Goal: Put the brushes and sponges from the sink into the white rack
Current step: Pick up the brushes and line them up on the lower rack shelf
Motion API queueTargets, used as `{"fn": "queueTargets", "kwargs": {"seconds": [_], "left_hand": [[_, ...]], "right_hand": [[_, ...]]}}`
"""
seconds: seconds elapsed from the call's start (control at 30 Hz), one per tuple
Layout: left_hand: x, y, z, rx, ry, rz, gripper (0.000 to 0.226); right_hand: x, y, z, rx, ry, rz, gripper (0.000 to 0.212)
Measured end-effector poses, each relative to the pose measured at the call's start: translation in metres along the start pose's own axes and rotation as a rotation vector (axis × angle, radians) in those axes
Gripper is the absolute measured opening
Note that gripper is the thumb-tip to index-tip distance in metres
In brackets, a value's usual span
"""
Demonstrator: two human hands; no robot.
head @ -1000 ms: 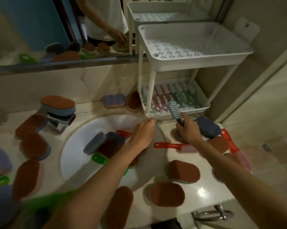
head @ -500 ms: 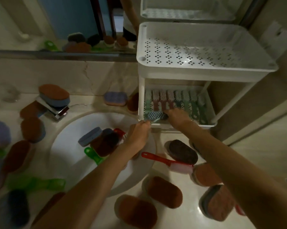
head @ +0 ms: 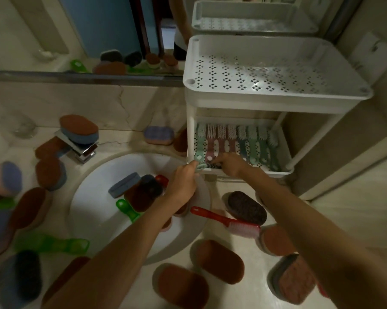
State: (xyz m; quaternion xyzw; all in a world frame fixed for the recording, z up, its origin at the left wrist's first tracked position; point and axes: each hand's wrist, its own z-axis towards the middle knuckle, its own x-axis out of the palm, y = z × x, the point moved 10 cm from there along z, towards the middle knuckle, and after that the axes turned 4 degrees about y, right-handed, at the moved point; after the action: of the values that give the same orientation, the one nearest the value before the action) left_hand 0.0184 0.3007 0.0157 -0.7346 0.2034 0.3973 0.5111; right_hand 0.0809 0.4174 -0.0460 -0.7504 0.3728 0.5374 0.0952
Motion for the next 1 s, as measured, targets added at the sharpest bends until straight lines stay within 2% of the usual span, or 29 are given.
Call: {"fn": "queueTargets", "kwargs": {"seconds": [0.17,0.2,0.3,0.37,0.43,0.53,0.6,0.67,0.83,0.93,1.0], "left_hand": [[-0.010,-0.003,0.001,0.042,-0.054,-0.018,0.019],[-0.013,-0.005,0.001,0.043,-0.069,-0.034,0.019],[-0.019,-0.011,-0.002,0.068,-0.052,-0.294,0.014],[-0.019,-0.016,-0.005,0.084,0.012,-0.487,0.011],[-0.020,-0.020,-0.004,0.096,0.049,-0.582,0.013],[-0.020,-0.028,0.002,0.062,0.076,-0.778,0.023],[-0.017,-0.038,0.006,0.024,0.090,-0.943,0.025],[-0.013,-0.047,0.011,0.005,0.089,-0.995,0.026],[0.002,-0.066,0.023,-0.005,0.145,-1.188,0.031],[0.013,-0.069,0.030,-0.017,0.150,-1.279,0.032],[0.016,-0.067,0.035,-0.030,0.122,-1.177,0.030]], "right_hand": [[0.002,0.000,-0.015,0.011,0.060,0.246,0.047],[-0.002,0.002,-0.019,-0.008,0.029,0.299,0.046],[-0.023,0.001,-0.037,0.003,-0.139,0.455,0.047],[-0.035,0.005,-0.053,-0.013,-0.170,0.662,0.043],[-0.045,0.011,-0.066,-0.061,-0.152,0.795,0.032],[-0.043,0.017,-0.079,-0.071,0.011,0.774,0.024],[-0.041,0.014,-0.083,-0.051,0.064,0.738,0.027],[-0.044,0.006,-0.084,-0.034,0.060,0.717,0.030],[-0.046,-0.011,-0.085,-0.072,0.080,0.890,0.034],[-0.047,-0.024,-0.079,-0.050,0.112,0.752,0.035],[-0.054,-0.035,-0.071,-0.012,0.053,0.624,0.034]]}}
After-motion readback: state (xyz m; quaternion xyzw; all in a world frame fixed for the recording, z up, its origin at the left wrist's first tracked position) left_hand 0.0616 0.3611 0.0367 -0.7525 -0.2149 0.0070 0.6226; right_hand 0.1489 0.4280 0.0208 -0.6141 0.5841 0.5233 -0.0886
